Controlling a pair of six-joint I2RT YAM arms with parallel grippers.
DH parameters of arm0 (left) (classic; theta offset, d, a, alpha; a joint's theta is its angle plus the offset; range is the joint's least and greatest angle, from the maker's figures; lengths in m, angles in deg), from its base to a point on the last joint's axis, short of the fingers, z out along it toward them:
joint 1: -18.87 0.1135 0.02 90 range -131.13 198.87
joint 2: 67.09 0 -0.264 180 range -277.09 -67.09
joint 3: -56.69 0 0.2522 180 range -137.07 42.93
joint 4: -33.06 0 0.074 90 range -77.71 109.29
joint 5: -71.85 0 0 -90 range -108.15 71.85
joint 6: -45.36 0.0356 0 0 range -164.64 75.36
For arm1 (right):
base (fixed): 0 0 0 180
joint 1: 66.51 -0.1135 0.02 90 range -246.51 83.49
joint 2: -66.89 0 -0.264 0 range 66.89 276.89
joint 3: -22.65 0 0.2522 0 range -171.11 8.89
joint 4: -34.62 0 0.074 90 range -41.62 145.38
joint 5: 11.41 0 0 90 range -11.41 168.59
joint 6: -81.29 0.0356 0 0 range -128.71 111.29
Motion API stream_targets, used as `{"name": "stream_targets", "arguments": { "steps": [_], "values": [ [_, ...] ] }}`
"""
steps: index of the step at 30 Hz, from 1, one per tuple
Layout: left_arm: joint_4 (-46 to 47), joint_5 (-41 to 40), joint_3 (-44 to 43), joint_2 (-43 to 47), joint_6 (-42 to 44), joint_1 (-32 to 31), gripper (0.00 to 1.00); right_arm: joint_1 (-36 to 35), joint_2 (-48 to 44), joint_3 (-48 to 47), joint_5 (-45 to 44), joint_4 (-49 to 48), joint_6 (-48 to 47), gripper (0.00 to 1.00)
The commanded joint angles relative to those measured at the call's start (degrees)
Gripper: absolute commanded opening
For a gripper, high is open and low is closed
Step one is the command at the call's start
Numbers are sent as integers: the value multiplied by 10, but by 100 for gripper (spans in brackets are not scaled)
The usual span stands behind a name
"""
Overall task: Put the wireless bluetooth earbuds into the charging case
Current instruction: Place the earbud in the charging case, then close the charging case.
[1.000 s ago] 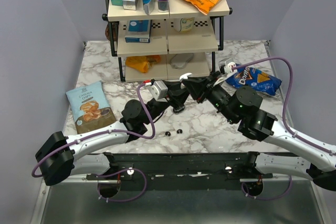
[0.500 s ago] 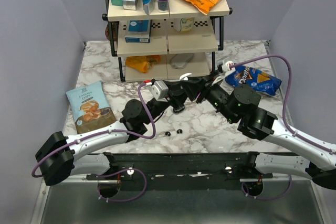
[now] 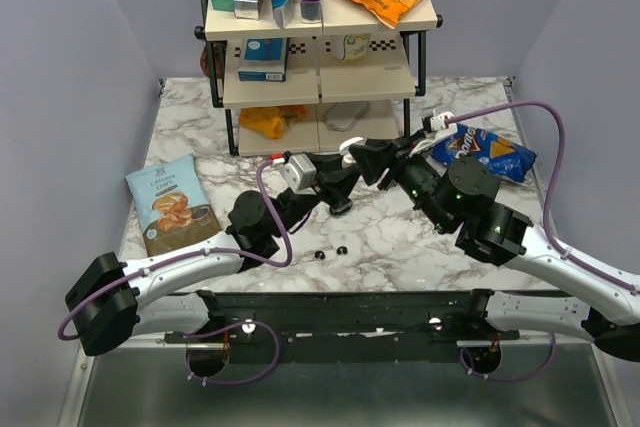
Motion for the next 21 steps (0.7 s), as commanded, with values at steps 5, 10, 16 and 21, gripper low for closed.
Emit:
{"name": "stream_targets", "arguments": {
  "steps": [5,10,16,21],
  "values": [
    [68,4,3,24,8,-1,0,3,-17,-18,-14,42,-17,54],
    [68,3,30,40,11,-1,0,2,-39,-37,-16,56,-32,56],
    [44,44,75,93,12,6,0,2,-41,-78,-56,93,-90,37],
    [-4,137,89,137,26,15,0,3,16,-168,-14,202,-115,1]
  ]
}}
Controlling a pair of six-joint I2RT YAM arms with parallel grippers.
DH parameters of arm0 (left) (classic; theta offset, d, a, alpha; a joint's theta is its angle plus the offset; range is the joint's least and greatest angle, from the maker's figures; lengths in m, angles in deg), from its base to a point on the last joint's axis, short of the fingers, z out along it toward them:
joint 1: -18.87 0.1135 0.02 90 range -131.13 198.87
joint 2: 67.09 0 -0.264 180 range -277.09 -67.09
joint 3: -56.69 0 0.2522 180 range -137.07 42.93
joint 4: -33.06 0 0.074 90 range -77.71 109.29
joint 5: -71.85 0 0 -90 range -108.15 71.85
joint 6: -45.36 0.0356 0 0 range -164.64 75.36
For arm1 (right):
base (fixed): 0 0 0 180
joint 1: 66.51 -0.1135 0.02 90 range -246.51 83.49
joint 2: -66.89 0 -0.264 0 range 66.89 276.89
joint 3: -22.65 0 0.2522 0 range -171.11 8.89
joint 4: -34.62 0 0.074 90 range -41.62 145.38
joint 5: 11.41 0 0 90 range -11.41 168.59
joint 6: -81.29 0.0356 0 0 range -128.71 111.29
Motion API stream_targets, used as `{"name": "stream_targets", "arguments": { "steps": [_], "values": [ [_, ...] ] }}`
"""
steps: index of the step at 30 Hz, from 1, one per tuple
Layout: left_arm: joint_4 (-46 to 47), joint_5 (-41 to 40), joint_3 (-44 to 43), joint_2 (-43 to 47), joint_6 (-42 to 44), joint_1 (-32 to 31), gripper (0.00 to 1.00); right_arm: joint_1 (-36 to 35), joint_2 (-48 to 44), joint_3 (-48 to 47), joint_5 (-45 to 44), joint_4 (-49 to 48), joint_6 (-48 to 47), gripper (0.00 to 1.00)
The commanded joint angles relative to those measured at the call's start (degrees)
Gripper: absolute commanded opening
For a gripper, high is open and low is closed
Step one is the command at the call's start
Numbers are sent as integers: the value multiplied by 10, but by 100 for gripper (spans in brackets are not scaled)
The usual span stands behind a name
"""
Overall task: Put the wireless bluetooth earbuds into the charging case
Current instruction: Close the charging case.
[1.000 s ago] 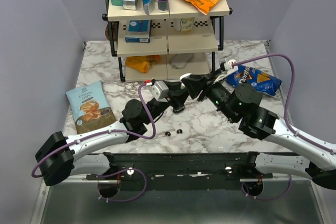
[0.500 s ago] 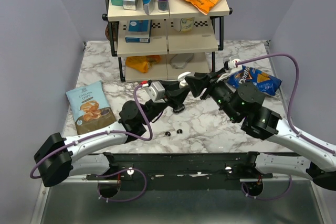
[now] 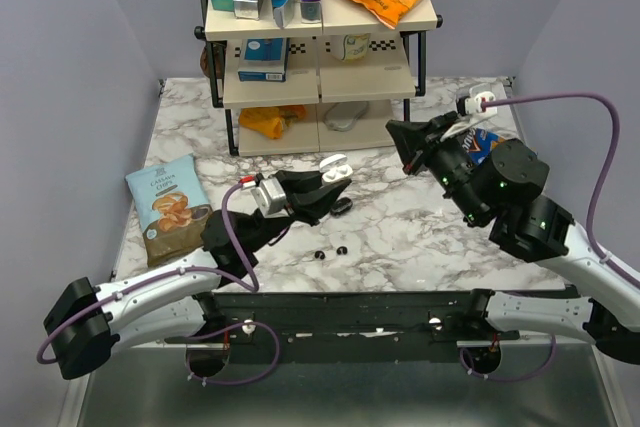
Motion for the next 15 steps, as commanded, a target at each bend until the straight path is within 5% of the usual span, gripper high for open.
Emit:
{"name": "stream_targets", "arguments": {
  "steps": [1,15],
  "values": [
    [-35,99,7,38,28,7,0,2,57,-82,30,108,-41,1],
    [-111,134,-21,39,80,7,0,2,155,-170,182,226,-31,1]
  ]
}}
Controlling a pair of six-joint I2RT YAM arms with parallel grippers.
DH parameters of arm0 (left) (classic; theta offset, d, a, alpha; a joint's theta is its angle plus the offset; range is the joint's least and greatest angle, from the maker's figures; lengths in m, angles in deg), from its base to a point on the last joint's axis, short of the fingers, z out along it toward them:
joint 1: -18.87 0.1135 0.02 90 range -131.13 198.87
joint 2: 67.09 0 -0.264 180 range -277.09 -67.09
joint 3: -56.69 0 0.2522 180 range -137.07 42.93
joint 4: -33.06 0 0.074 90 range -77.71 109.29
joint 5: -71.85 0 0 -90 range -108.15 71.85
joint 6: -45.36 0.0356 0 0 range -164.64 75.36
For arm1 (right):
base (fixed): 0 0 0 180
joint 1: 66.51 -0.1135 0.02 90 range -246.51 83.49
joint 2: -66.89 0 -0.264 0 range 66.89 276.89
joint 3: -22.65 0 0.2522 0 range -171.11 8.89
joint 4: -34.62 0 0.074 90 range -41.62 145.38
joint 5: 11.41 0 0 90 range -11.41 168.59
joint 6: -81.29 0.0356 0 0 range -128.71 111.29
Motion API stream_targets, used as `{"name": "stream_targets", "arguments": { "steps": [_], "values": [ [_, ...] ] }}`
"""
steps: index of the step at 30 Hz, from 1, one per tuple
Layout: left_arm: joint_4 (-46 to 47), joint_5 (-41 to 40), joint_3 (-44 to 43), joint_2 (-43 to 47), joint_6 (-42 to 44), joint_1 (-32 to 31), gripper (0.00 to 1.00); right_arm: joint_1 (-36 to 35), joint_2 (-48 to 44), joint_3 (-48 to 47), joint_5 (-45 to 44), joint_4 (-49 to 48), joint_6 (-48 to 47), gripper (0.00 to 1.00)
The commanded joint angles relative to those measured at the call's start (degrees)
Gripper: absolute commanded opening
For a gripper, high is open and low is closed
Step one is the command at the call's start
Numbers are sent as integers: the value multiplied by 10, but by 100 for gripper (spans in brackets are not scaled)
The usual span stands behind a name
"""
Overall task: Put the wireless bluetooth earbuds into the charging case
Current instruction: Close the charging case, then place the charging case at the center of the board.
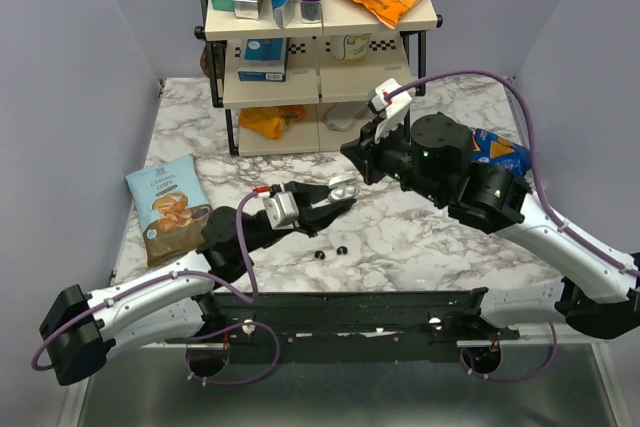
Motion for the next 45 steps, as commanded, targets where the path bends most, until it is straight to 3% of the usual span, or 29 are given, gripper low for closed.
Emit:
{"name": "stream_targets", "arguments": {
  "steps": [1,20,25,27,31,34,35,39,45],
  "values": [
    [1,17,-24,-4,23,2,0,1,4,-24,59,50,-7,1],
    [25,-46,-28,-15,26,6,0,0,-23,37,124,56,25,1],
    [30,-52,-26,-15,16,13,0,1,-37,53,109,54,32,1],
    [24,-64,-27,-16,10,12,0,1,-47,61,51,43,53,1],
    [-61,-126,-24,-13,-63,31,0,4,-109,107,-80,4,87,6],
    [-83,-128,9,-15,-179,87,0,22,-134,167,-116,-25,112,11],
    [-96,-128,14,-20,-238,105,0,32,-142,198,-122,-31,126,12],
    [-175,-111,7,-77,-336,178,0,40,-142,261,-128,-43,149,14],
    [-246,-71,-31,-195,-389,226,0,41,-132,321,-101,-56,166,17]
  ]
}}
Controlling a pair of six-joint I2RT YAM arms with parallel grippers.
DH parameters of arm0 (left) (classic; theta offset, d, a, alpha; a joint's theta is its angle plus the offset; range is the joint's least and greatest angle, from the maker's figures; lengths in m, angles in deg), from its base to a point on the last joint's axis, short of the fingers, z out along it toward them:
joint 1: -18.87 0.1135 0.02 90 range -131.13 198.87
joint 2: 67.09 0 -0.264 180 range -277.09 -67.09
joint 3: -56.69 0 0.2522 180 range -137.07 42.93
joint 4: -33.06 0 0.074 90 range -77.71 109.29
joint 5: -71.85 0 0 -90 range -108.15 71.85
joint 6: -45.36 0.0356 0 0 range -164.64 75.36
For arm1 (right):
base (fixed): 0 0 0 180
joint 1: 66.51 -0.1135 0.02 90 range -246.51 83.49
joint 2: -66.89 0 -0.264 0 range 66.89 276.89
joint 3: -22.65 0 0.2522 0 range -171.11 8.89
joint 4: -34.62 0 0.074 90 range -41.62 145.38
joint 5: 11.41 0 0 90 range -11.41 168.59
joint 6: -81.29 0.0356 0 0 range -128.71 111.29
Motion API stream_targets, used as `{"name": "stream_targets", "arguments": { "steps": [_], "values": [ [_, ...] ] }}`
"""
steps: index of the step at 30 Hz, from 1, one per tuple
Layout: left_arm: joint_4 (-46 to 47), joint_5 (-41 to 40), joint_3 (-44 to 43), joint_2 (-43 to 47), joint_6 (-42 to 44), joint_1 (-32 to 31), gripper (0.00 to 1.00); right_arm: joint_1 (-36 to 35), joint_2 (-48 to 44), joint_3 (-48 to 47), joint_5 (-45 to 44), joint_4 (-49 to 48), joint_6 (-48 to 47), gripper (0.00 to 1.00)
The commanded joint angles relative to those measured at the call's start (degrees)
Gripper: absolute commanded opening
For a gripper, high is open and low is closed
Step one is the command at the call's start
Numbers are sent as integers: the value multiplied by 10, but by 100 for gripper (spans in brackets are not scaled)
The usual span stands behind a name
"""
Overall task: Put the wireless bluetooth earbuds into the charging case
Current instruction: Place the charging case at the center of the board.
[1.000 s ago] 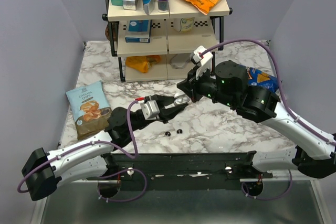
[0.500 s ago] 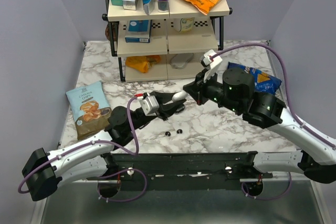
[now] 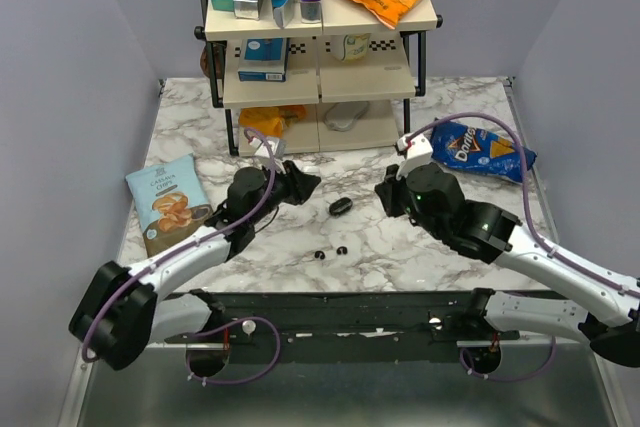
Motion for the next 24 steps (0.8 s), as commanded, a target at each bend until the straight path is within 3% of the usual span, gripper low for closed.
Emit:
{"name": "stream_targets", "arguments": {
  "steps": [1,9,19,21,22,24],
  "values": [
    [-77,34,-46,-85,-86,36,0,0,4,35,5,-22,25,18],
    [-20,100,-66,-242,-145,69,0,1,-14,69,17,-37,25,21],
    [-21,118,-102,-328,-145,82,1,0,-27,88,24,-41,25,22],
    [-27,112,-101,-327,-145,82,7,1,-29,89,23,-41,25,22],
    [-30,108,-97,-325,-144,83,15,1,-32,91,21,-41,25,22],
    [-38,99,-96,-325,-141,85,20,1,-33,94,18,-43,24,23]
  ]
}}
